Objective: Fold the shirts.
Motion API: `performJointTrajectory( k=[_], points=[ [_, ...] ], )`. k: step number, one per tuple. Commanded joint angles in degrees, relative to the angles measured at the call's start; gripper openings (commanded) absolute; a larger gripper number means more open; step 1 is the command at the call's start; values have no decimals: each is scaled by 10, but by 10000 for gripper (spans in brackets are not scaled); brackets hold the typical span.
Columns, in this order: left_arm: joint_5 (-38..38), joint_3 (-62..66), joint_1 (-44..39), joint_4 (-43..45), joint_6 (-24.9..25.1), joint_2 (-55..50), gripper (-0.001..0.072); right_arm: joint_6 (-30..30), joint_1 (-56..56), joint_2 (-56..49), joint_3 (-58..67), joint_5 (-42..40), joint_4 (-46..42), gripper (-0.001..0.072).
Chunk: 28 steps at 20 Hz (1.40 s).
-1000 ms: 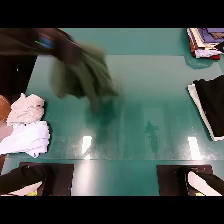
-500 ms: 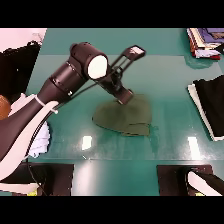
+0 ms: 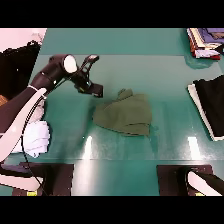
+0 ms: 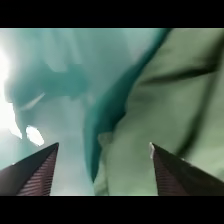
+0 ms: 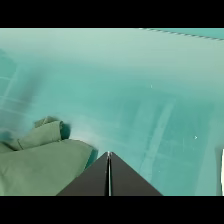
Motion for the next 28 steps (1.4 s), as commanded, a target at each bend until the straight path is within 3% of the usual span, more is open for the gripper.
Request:
performJointTrajectory(
  k=[1,2,3,4,6,9,10,11,15,16,17,18,21,24,26,27,28],
  points=[
    [58,-102,38,-127,50,0,670,0,0,0,0,-1,0,14],
    [64,-115,37,-149,68,0,669,0,0,0,0,-1,0,14],
    [68,-124,34,-166,79,0,622,0,0,0,0,0,0,14],
    [71,-125,31,-174,84,-2,487,0,0,0,0,0,0,14],
    [90,-125,26,-179,83,-2,358,0,0,0,-15,2,0,14],
    [103,-125,26,-190,83,-2,358,0,0,0,-84,10,0,14],
    [101,-125,26,-190,82,-2,294,0,0,0,-115,9,0,14],
    [101,-125,26,-189,84,-2,41,0,0,0,-148,7,0,14],
    [99,-120,26,-189,83,-2,28,0,0,-11,-283,-15,1,18],
    [98,-114,26,-187,83,-2,28,0,0,-25,-307,-10,3,159],
    [97,-103,26,-186,83,-2,28,0,4,-43,-326,-6,10,447],
    [95,-88,26,-182,83,-2,28,-2,10,-66,-344,-6,32,584],
    [81,-45,26,-177,83,-2,29,-34,52,-139,-366,-41,114,570],
    [66,-27,26,-165,83,-2,28,-41,109,-205,-364,-106,137,552],
    [58,-26,26,-154,83,-2,28,-43,137,-241,-347,-118,136,429],
    [53,-26,26,-149,83,-2,28,-50,150,-256,-332,-117,137,423],
    [50,-26,26,-146,83,-2,28,-53,159,-266,-318,-118,135,288]
  ],
)
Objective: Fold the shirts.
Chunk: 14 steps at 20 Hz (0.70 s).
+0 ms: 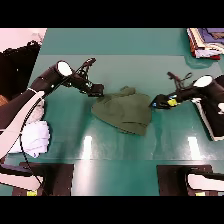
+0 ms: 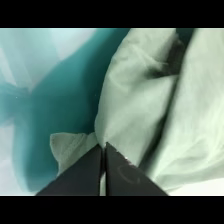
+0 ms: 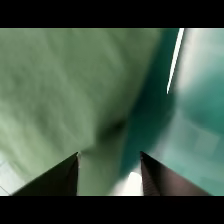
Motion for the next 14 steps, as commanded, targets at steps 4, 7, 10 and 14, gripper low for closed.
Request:
performJointTrajectory(
  k=[4,7,10,14],
  points=[
    [-9,8,0,27,-8,28,27,-35,40,-32,76,-17,5,12],
    [-9,40,0,90,-27,112,27,-34,21,42,126,9,-23,11],
    [-13,104,0,104,-26,225,27,-33,3,145,201,60,-38,12],
    [-11,202,0,103,-36,338,28,-33,-18,263,294,57,-38,11]
  ],
)
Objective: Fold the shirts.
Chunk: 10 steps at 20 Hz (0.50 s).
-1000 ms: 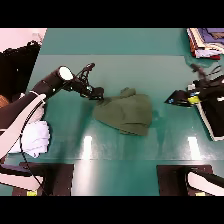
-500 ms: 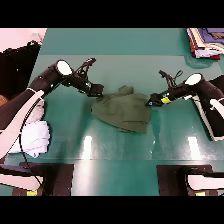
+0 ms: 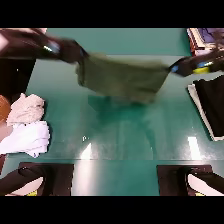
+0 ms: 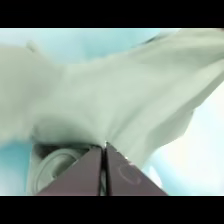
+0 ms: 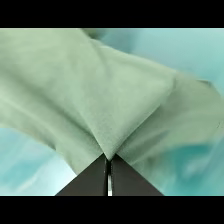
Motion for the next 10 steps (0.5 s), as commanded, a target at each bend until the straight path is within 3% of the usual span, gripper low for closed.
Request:
performJointTrajectory(
  k=[1,6,10],
  points=[
    [3,82,1,11,-9,90,27,2,-18,92,82,9,-10,11],
    [-46,109,1,16,-23,91,27,65,-21,108,115,55,-10,11],
    [-152,-7,1,16,-37,50,27,96,-21,79,-13,111,-10,11]
  ],
)
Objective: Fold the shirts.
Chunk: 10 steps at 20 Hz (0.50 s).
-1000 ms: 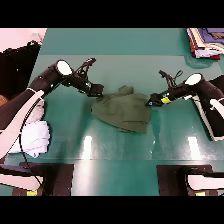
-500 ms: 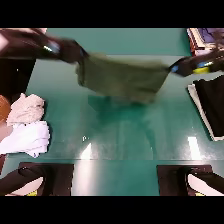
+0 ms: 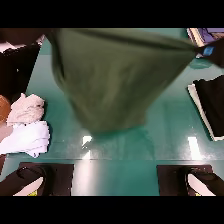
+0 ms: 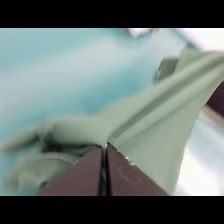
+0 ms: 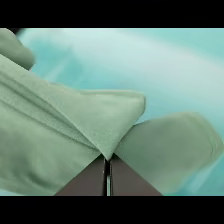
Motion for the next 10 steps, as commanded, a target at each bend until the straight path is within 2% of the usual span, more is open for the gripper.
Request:
performJointTrajectory(
  k=[1,3,6,10],
  points=[
    [-81,-107,0,1,-9,-23,27,26,0,-14,-107,35,2,11],
    [-65,-225,0,0,-9,-32,27,25,0,-25,-200,7,1,11],
    [6,-394,0,-4,-8,-33,28,11,0,-45,-315,-50,2,11],
    [83,-534,0,-6,-2,-33,29,8,0,-73,-387,-80,3,11]
  ],
)
